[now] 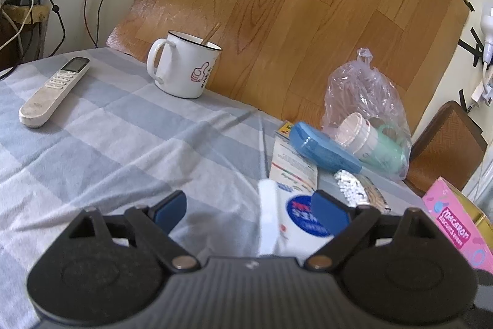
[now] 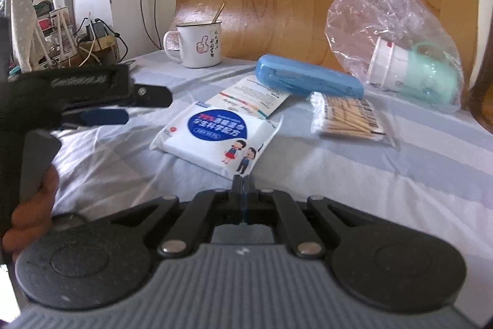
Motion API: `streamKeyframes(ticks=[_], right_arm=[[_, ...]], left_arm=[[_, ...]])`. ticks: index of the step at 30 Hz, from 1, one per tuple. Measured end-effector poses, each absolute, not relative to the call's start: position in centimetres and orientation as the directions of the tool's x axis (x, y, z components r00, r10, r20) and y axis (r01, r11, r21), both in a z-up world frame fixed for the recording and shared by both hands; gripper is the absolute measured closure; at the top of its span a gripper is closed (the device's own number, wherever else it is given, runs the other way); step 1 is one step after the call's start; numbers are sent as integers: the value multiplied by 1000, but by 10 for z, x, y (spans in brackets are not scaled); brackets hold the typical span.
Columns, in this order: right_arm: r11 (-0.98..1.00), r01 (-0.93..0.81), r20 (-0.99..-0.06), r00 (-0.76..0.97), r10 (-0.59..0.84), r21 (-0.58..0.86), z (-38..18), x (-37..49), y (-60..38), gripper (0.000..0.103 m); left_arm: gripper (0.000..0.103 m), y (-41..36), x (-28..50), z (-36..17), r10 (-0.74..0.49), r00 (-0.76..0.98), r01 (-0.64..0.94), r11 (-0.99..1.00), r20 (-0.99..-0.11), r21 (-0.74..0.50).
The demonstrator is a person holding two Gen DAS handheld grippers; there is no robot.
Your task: Organize soft objects
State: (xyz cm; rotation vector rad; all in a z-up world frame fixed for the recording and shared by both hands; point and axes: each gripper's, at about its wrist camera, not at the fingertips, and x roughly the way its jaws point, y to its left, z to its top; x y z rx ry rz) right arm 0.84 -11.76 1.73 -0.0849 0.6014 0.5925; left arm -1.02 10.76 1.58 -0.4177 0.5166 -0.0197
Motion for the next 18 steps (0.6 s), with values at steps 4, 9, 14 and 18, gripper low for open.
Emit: streamKeyframes(ticks=[4, 9, 14, 18], right_arm=[[843, -532, -543, 685, 485, 83, 22, -17, -137, 100], [870, -488, -545, 712, 442, 69, 20, -55, -170, 100], [894, -439, -549, 726, 414, 92, 17, -84, -205, 96], [901, -422, -509, 756, 412, 102, 27, -76, -209, 60]], left_arm=[[12, 107, -9, 16, -128, 868, -80, 917, -480, -390], [12, 105, -8, 15, -136, 863, -71, 921, -486, -384], [12, 95, 1, 14, -175, 821, -29, 938, -543, -346], [12, 80, 2, 18, -214, 807, 32, 947, -551, -320]])
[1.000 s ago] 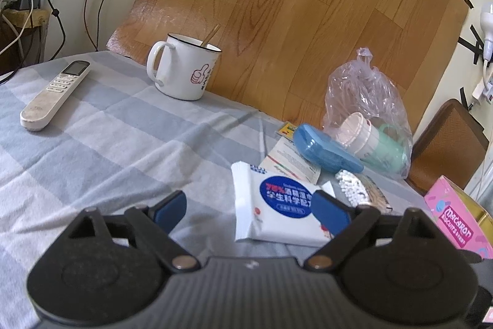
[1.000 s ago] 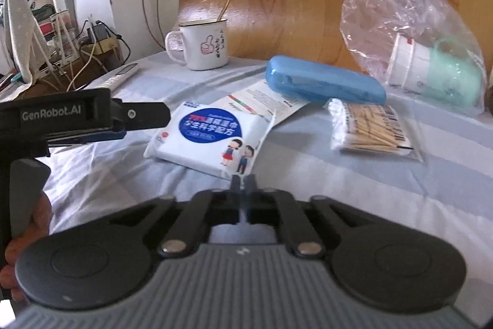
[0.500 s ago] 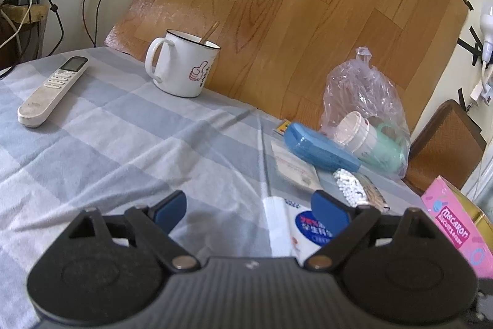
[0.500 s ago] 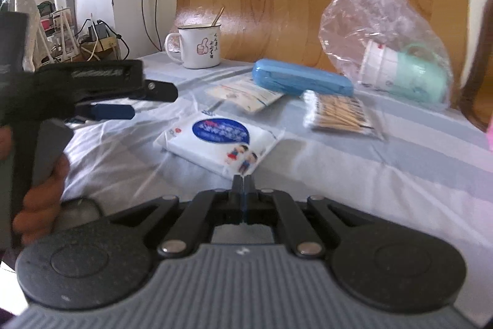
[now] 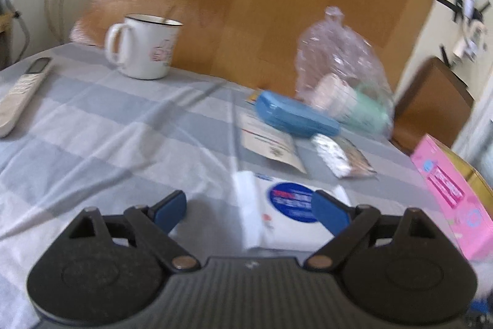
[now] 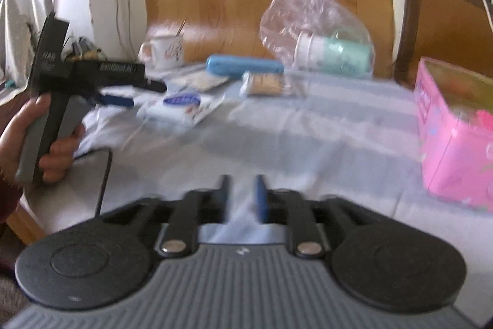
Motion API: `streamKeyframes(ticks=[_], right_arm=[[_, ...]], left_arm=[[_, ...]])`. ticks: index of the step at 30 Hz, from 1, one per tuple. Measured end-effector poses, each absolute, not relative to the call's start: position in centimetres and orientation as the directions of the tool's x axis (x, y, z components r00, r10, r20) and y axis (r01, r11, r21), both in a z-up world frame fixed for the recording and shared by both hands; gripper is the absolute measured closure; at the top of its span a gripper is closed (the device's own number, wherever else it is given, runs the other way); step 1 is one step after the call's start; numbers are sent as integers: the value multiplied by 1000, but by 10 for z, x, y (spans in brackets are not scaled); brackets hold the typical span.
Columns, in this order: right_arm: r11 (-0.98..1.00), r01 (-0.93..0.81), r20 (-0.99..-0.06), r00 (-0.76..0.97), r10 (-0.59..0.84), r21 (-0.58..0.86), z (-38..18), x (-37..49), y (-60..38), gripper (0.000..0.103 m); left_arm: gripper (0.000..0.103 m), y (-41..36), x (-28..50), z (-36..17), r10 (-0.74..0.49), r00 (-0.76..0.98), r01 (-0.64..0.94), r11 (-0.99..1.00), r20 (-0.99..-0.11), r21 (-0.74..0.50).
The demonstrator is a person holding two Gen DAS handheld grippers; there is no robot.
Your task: Organize soft objects
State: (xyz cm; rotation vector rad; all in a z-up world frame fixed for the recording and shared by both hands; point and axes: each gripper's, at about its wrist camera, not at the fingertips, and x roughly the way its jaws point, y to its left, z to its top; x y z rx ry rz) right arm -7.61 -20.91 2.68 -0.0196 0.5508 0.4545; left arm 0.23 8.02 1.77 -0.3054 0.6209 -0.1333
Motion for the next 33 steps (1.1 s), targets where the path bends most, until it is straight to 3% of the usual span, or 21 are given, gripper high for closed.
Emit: streamKeyframes(ticks=[1, 2, 8, 10, 12, 13, 17, 25, 33], right_arm=[[892, -441, -498, 753, 430, 102, 30, -69, -204, 43], [879, -467, -488, 746, 452, 99, 31, -61, -198, 36], [802, -593, -550, 649, 525, 66, 27, 6, -130, 31], [797, -594, -593, 604, 532, 111, 18, 29, -114, 31], [797, -593, -582, 609, 538, 116, 12, 33, -108, 33], [795, -598, -581, 615, 534, 98, 12, 30, -105, 44], [807, -589, -560, 658, 504, 34, 14, -5, -118, 54], [897, -435, -473, 807, 353, -73, 19, -71, -174, 55], [966, -223, -265, 947, 183, -132, 56, -95, -235, 55]], left_arm=[[13, 76, 3, 19, -218, 804, 38, 947, -553, -317], [14, 72, 4, 20, -228, 799, 46, 946, -556, -321], [22, 58, 15, 26, -231, 779, 56, 952, -583, -302], [33, 57, 24, 21, -255, 745, 60, 946, -617, -318], [38, 52, 24, 18, -248, 741, 68, 952, -624, -297], [39, 47, 21, 19, -242, 740, 80, 958, -627, -276], [39, 22, -3, 19, -271, 738, 159, 960, -618, -231], [39, -43, -29, 24, -449, 680, 307, 892, -579, -331], [39, -122, -25, 86, -570, 681, 485, 821, -460, -301]])
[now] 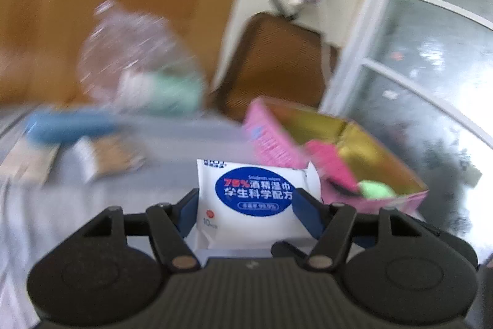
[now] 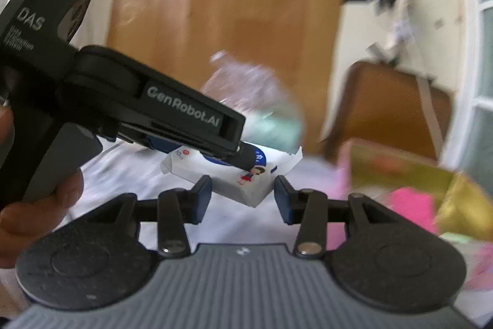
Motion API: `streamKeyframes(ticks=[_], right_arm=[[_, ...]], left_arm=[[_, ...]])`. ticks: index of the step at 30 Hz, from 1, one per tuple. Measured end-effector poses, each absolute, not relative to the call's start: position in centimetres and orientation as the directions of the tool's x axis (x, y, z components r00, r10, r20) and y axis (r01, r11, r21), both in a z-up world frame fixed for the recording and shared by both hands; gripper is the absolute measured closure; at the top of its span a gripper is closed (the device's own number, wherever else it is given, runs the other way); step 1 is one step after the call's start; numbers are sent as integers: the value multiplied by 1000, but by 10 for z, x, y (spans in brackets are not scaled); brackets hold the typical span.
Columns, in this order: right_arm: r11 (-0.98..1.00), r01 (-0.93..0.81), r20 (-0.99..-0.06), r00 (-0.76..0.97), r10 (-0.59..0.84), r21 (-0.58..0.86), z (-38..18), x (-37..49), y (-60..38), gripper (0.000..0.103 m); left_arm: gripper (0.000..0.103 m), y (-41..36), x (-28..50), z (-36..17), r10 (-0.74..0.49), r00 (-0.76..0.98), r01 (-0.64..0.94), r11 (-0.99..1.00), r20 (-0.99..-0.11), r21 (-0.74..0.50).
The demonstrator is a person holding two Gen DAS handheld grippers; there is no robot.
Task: Organize soft objects
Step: 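Carry the wet-wipes packet into the pink tin box and open the left tool, then move the left tool back over the table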
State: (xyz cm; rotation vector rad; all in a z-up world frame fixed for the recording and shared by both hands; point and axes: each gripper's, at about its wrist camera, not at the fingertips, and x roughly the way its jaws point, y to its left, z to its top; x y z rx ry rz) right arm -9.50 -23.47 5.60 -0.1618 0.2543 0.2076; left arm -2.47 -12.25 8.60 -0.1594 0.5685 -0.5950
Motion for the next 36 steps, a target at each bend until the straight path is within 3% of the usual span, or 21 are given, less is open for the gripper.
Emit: streamKeyframes(ticks=[6, 14, 18, 21, 30, 35, 36], right_arm=[[993, -69, -193, 980, 48, -100, 63, -95, -296, 55], [991, 108, -214, 969, -122, -80, 44, -86, -363, 54], [952, 286, -245, 920, -305, -112, 29, -72, -392, 54], [949, 313, -249, 917, -311, -33, 27, -79, -410, 54], [967, 256, -183, 950, -253, -10, 35, -95, -386, 54], [986, 167, -137, 976, -169, -24, 48, -95, -353, 54], [989, 145, -134, 980, -147, -27, 50, -94, -346, 54]], left_arm=[[39, -200, -20, 106, -637, 642, 602, 763, -426, -236], [38, -293, 4, 87, -675, 552, 663, 711, -491, -232], [35, -321, 17, 74, -618, 572, 641, 747, -540, -176], [35, -322, 19, 67, -610, 565, 629, 754, -556, -189], [35, -289, 2, 70, -588, 603, 621, 770, -539, -146], [29, -228, -2, 79, -573, 656, 573, 802, -491, -170], [24, -210, -2, 79, -565, 672, 555, 812, -478, -180]])
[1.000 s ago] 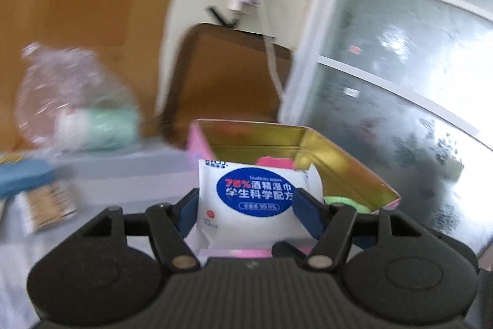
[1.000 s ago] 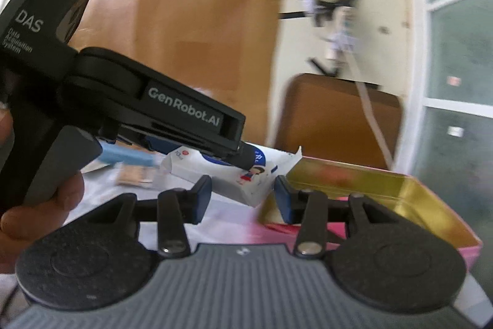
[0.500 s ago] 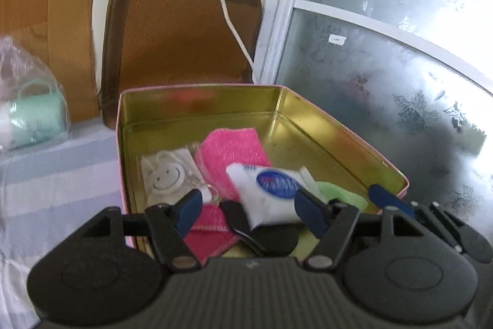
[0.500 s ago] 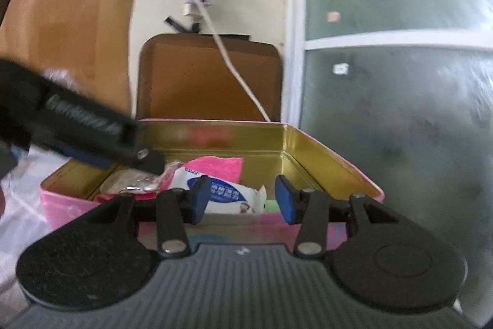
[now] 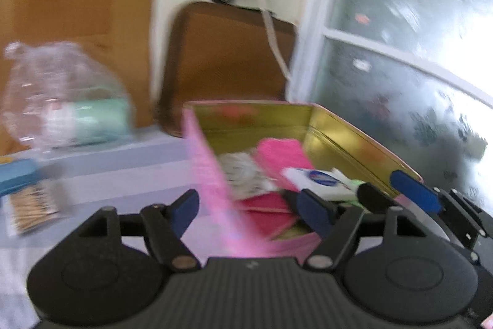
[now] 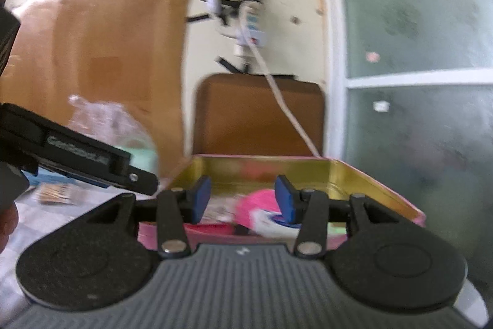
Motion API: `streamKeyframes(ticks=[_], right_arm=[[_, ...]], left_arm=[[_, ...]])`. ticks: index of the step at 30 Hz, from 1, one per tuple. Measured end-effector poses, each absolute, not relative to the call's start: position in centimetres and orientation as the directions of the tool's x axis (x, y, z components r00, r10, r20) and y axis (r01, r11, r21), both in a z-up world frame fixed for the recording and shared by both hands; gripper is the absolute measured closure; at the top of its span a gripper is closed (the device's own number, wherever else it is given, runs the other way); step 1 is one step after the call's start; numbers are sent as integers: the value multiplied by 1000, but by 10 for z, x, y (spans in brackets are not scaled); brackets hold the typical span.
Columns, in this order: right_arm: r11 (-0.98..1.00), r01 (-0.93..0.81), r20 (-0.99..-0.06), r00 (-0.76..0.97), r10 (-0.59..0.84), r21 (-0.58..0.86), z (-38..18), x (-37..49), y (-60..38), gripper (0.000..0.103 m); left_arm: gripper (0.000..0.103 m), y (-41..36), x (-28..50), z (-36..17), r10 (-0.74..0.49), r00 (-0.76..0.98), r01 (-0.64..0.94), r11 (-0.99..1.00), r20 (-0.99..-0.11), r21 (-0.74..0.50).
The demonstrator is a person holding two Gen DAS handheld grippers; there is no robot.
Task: Organize soft objects
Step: 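Move the left tool back over the table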
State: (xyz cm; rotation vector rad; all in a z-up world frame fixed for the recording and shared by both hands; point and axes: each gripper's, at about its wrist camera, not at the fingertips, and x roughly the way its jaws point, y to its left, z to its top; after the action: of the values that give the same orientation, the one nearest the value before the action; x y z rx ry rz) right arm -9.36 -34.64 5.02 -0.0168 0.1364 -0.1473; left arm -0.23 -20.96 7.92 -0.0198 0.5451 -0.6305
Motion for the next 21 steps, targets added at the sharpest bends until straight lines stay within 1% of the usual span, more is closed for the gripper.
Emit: streamKeyframes(ticks=[1, 3, 4, 6, 8, 9, 10, 11, 13, 15, 16, 17, 18, 19, 21], right_arm=[[992, 122, -136, 983, -125, -29, 52, -91, -340, 54], [998, 56, -147, 987, -61, -34, 55, -88, -322, 54], [999, 13, -158, 987, -19, -35, 56, -85, -311, 54], [997, -68, -192, 979, 62, -25, 57, -79, -293, 54], [987, -161, -246, 956, 157, 3, 56, -66, -275, 53], [978, -206, -280, 938, 204, 23, 54, -57, -265, 52], [970, -239, -307, 921, 239, 40, 51, -49, -256, 47], [961, -271, -334, 902, 274, 56, 48, -37, -245, 40], [951, -299, -369, 878, 306, 77, 42, -18, -229, 34], [942, -315, -418, 845, 333, 114, 35, 6, -213, 31], [938, -322, -437, 830, 346, 131, 33, 18, -207, 27], [934, -329, -454, 817, 356, 141, 30, 28, -200, 21], [932, -333, -466, 808, 360, 144, 28, 36, -193, 17], [932, -334, -476, 803, 360, 142, 25, 44, -185, 14], [932, -339, -489, 796, 355, 125, 24, 61, -173, 14]], left_arm=[[18, -193, -2, 79, -554, 688, 536, 823, -468, -187], [11, -154, -4, 75, -500, 744, 471, 863, -444, -182], [9, -132, -5, 71, -445, 782, 419, 894, -436, -161], [9, -95, -5, 61, -336, 841, 319, 941, -423, -113], [9, -58, -5, 49, -228, 891, 206, 974, -392, -98], [8, -40, -6, 44, -183, 906, 152, 982, -381, -111], [8, -22, -3, 39, -149, 907, 106, 986, -393, -128], [8, -6, 2, 35, -127, 895, 73, 987, -427, -141], [10, 16, 9, 25, -111, 874, 36, 986, -473, -165], [11, 31, 11, 14, -131, 855, 38, 981, -502, -190], [17, 36, 11, 7, -136, 849, 41, 980, -511, -193], [20, 38, 13, 6, -167, 833, 46, 971, -527, -234], [19, 44, 11, 6, -199, 843, 68, 961, -500, -269], [15, 48, 5, 7, -193, 864, 62, 957, -465, -282], [13, 51, -2, 7, -180, 886, 54, 955, -426, -292]])
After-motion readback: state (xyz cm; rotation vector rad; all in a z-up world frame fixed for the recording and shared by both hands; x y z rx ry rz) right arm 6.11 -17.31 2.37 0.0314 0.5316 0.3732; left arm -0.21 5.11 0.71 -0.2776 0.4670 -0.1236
